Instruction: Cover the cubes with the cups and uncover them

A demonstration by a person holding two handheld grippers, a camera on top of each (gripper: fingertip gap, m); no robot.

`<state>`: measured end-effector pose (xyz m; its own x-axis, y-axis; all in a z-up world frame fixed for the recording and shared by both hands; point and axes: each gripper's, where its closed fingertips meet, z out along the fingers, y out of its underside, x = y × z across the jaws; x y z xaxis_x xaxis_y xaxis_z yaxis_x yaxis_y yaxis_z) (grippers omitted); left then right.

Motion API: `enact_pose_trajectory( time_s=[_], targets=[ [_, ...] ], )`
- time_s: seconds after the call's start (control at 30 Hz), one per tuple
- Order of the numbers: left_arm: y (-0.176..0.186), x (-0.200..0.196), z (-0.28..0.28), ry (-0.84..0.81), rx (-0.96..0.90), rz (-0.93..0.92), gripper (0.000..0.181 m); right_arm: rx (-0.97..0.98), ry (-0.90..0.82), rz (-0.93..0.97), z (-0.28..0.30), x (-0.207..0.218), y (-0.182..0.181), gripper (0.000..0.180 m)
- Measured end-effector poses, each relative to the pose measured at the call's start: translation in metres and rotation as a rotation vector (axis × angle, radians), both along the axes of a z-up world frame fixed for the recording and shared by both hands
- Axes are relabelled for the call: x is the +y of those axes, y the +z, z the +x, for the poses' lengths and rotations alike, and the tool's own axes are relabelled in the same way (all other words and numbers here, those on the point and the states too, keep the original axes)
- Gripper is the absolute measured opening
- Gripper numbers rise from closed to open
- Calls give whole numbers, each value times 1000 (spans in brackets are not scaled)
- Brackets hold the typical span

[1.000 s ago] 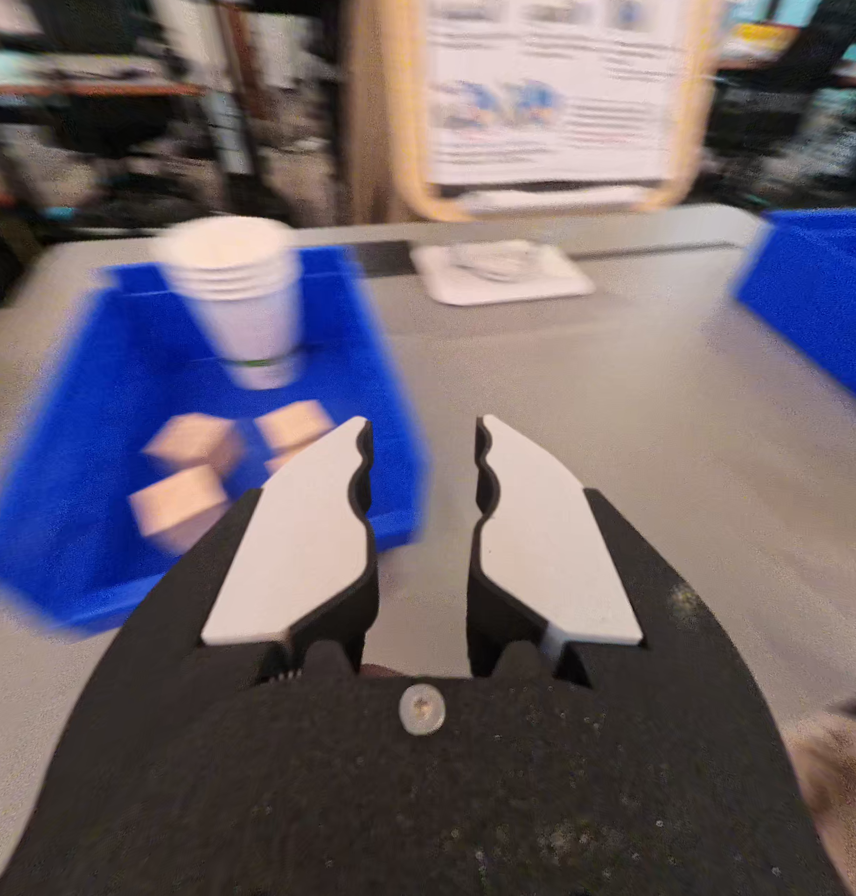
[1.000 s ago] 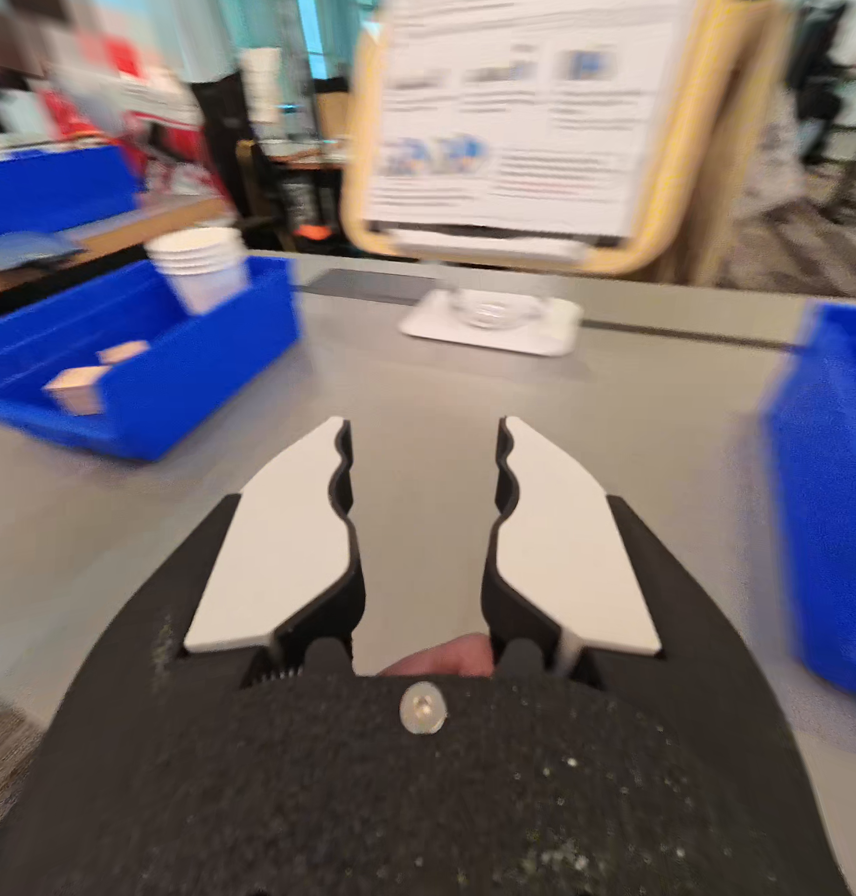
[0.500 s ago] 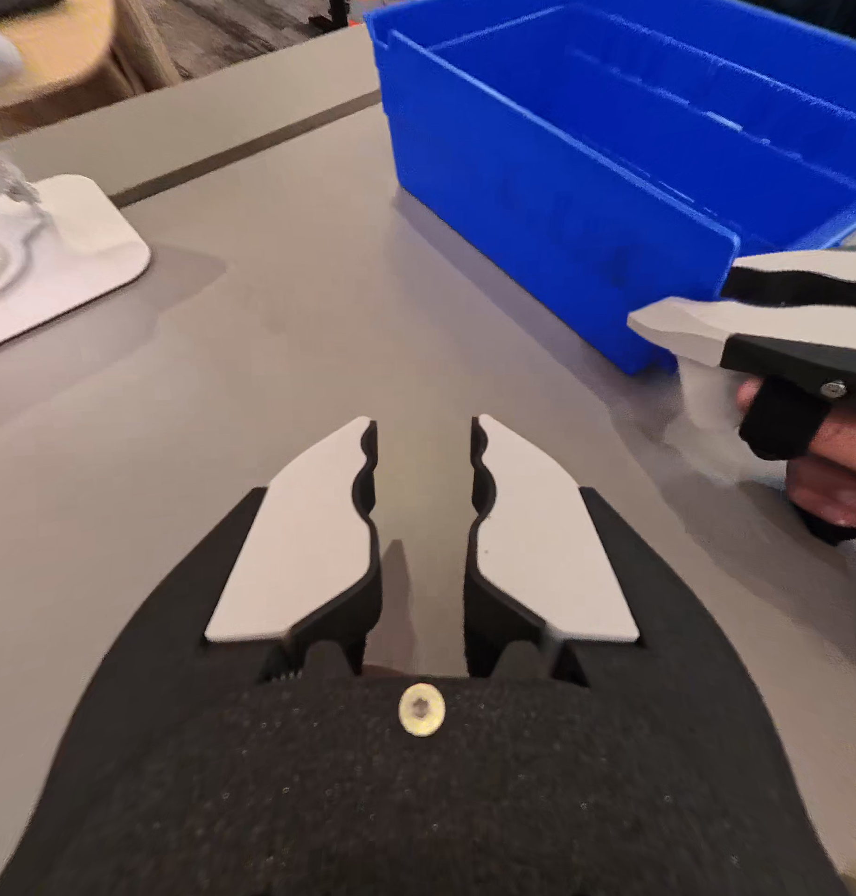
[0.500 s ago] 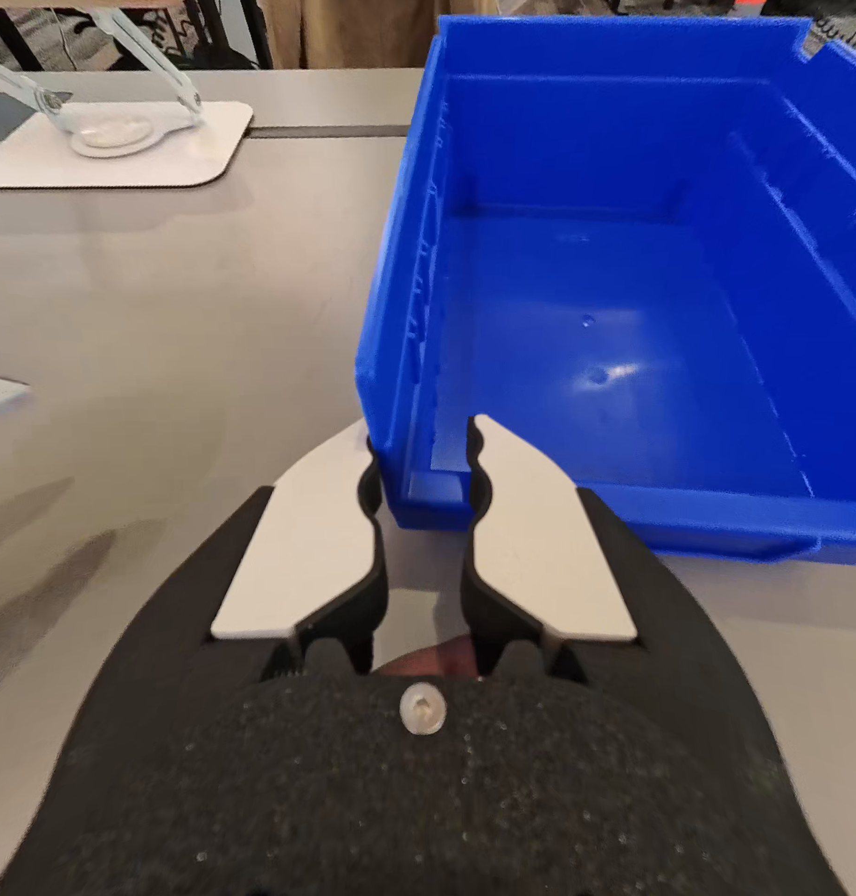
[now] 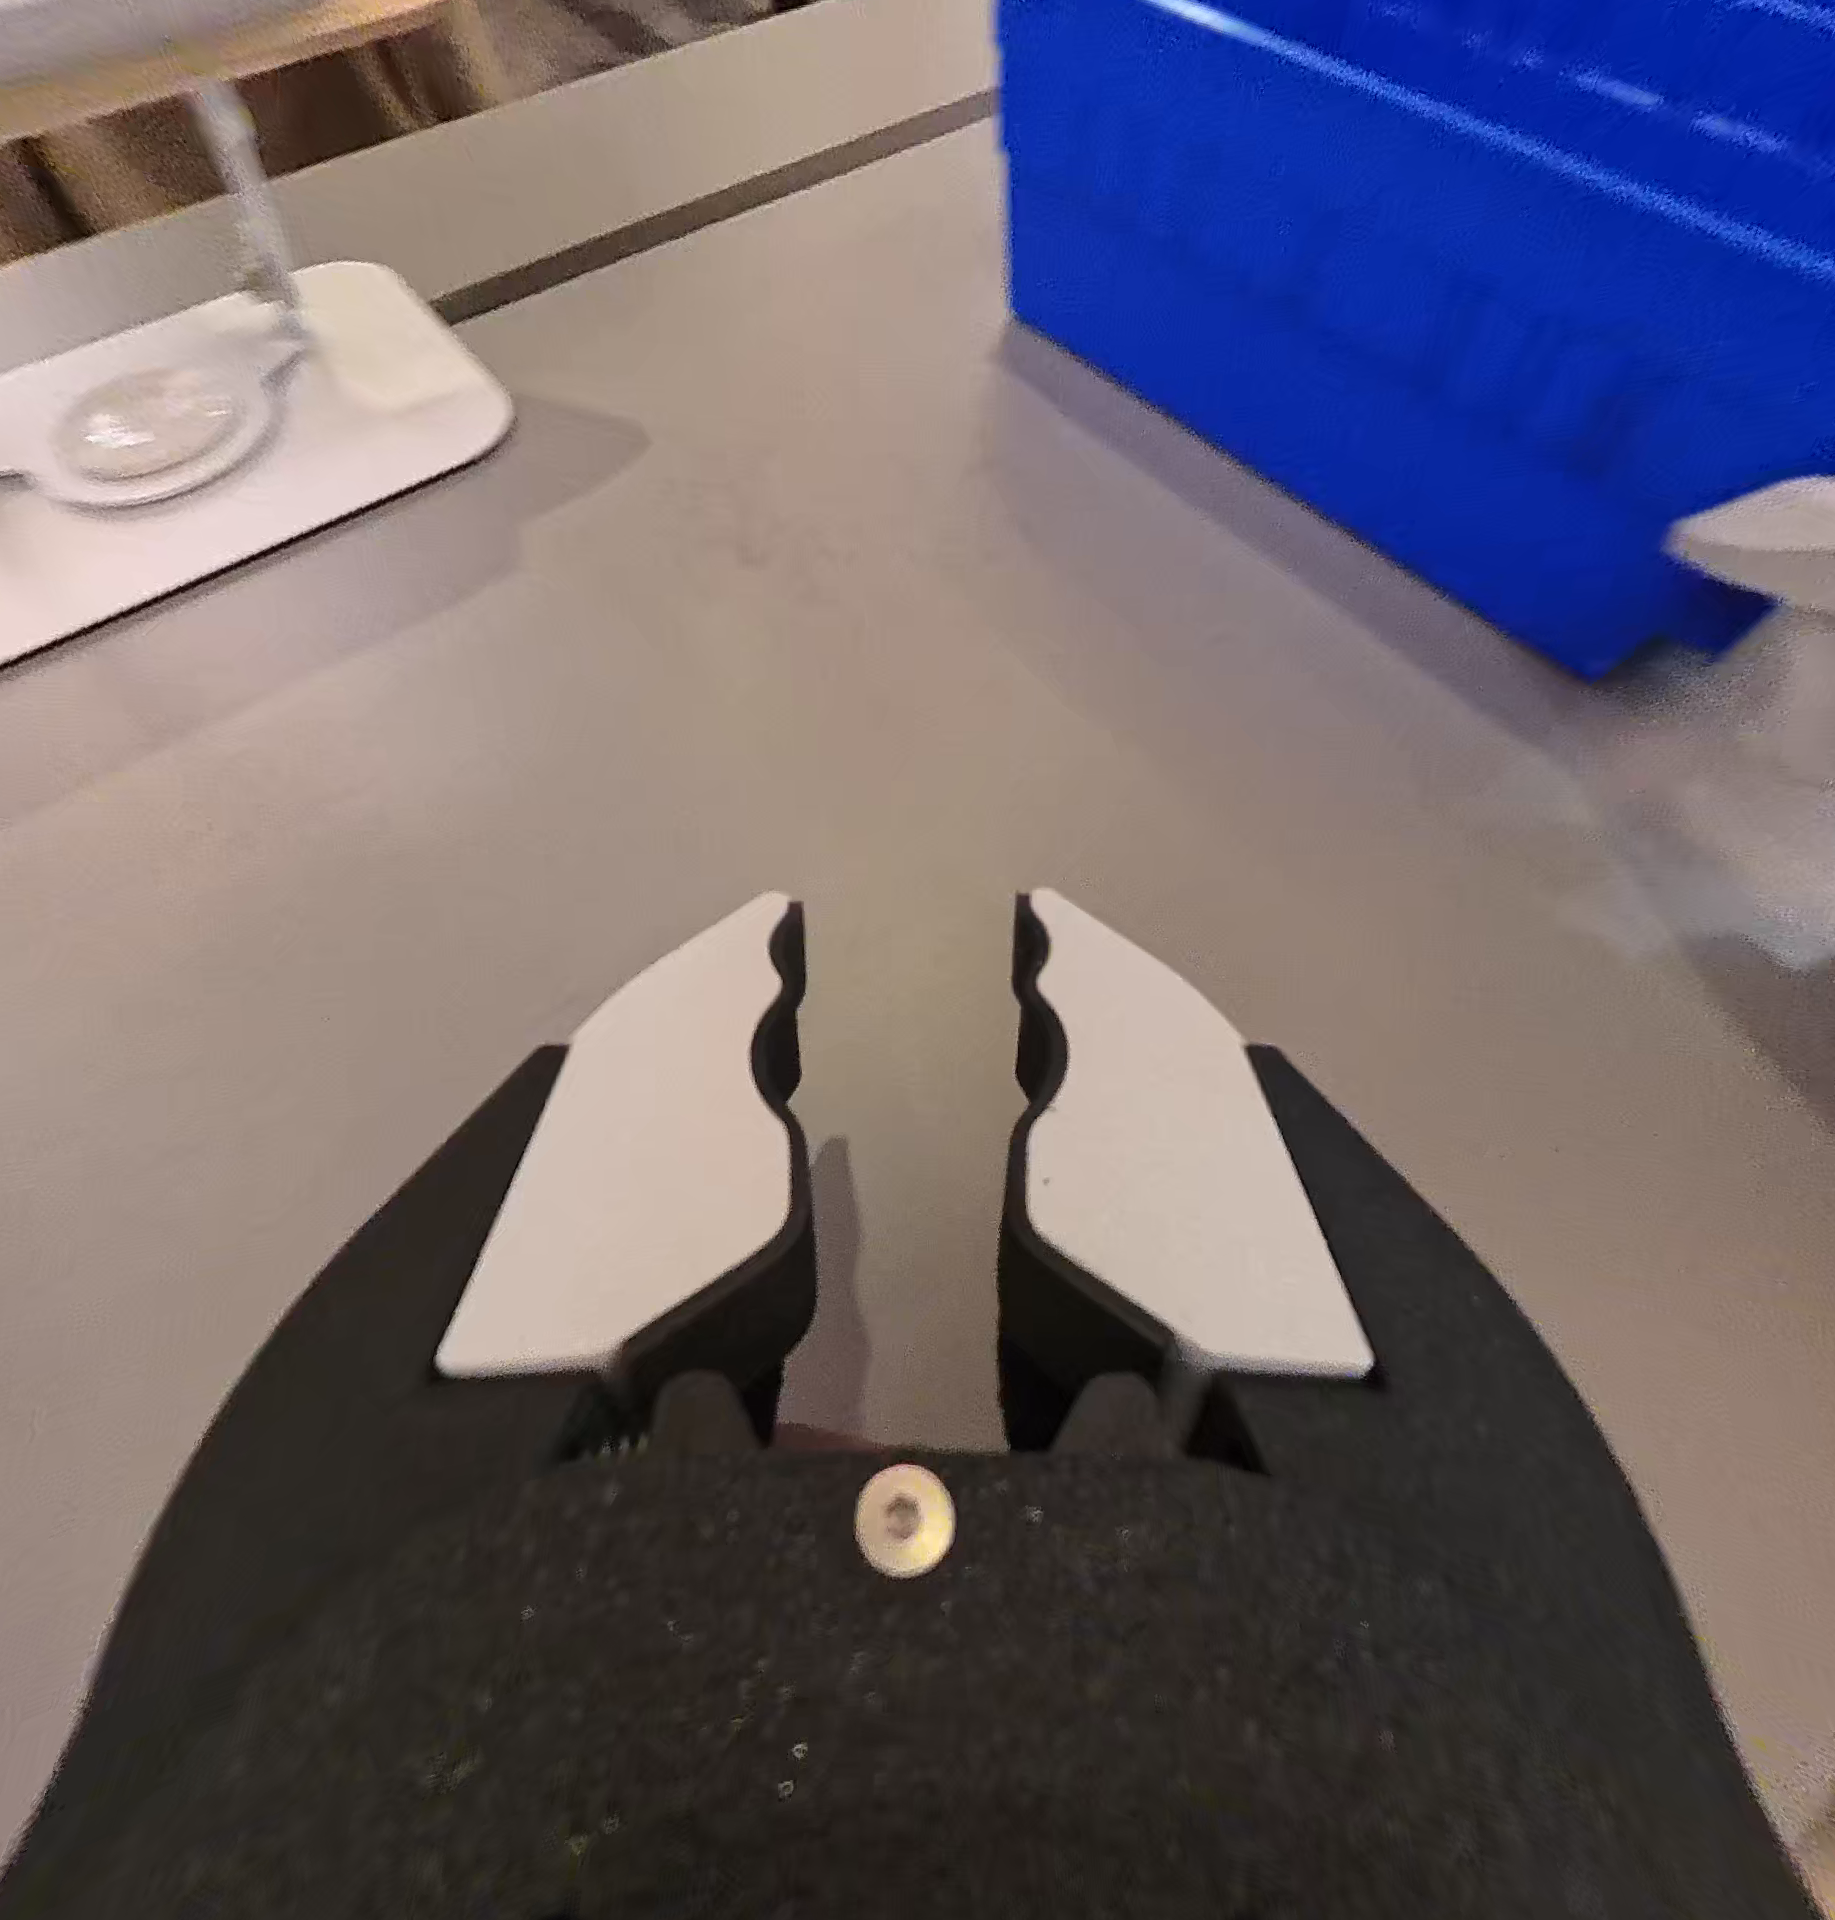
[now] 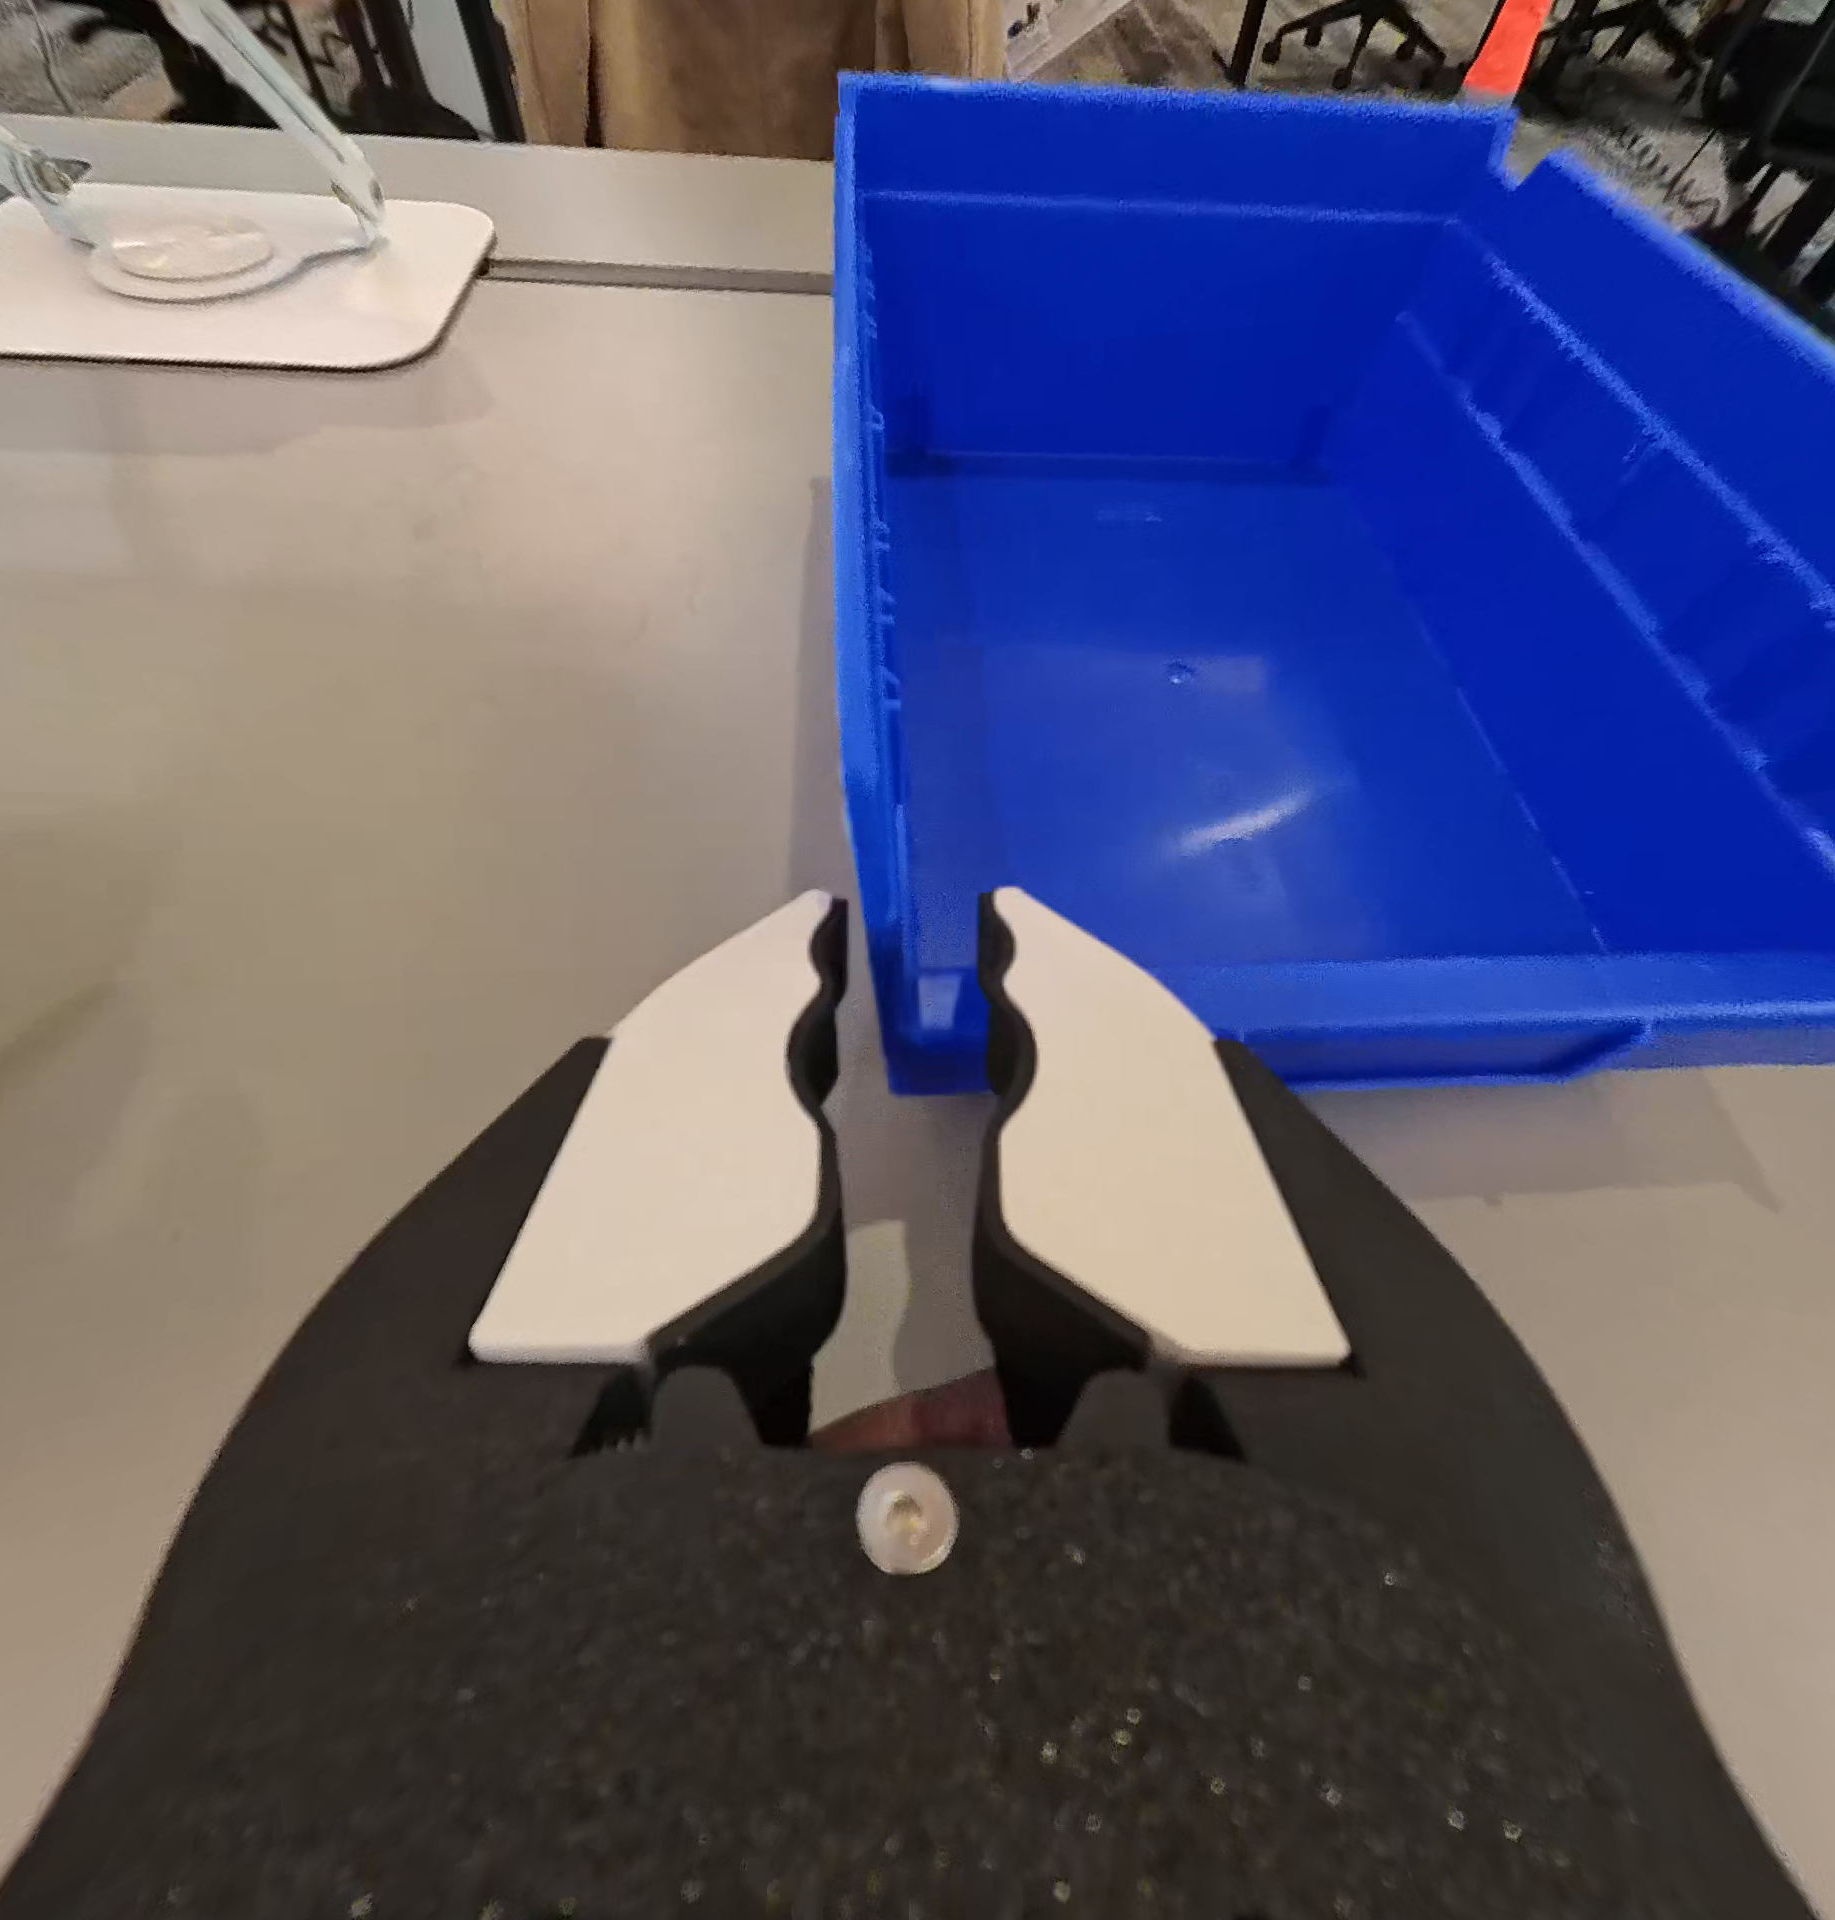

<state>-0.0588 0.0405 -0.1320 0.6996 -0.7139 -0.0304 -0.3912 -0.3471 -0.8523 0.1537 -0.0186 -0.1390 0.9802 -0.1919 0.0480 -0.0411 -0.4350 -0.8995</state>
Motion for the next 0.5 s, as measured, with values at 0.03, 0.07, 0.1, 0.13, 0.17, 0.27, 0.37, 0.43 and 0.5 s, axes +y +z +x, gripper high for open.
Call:
enact_pose_trajectory(
  time_s=[0.03,0.07,0.1,0.13,0.17,0.27,0.37,0.43,0.5],
  targets=[
    [-1,4,-12,32,12,14,38,-2,5,17,-4,-6,4,26],
    [-1,9,-26,75,24,31,39,5,22,41,-13,-11,9,29],
    [-2,15,-41,126,36,48,39,21,51,73,-27,-15,16,35],
    [-2,22,-57,178,42,65,39,46,117,120,-49,-17,25,36],
    [-3,28,-72,226,45,70,39,77,228,170,-83,-18,36,33],
    [-6,41,-105,331,55,83,36,26,488,272,-179,-29,66,26],
    [-2,52,-131,408,101,151,31,-5,727,347,-269,-50,78,3],
    [-1,54,-141,434,112,162,31,-25,792,356,-305,-58,80,0],
    [1,56,-146,449,129,189,31,-36,843,376,-331,-63,85,0]
  ],
)
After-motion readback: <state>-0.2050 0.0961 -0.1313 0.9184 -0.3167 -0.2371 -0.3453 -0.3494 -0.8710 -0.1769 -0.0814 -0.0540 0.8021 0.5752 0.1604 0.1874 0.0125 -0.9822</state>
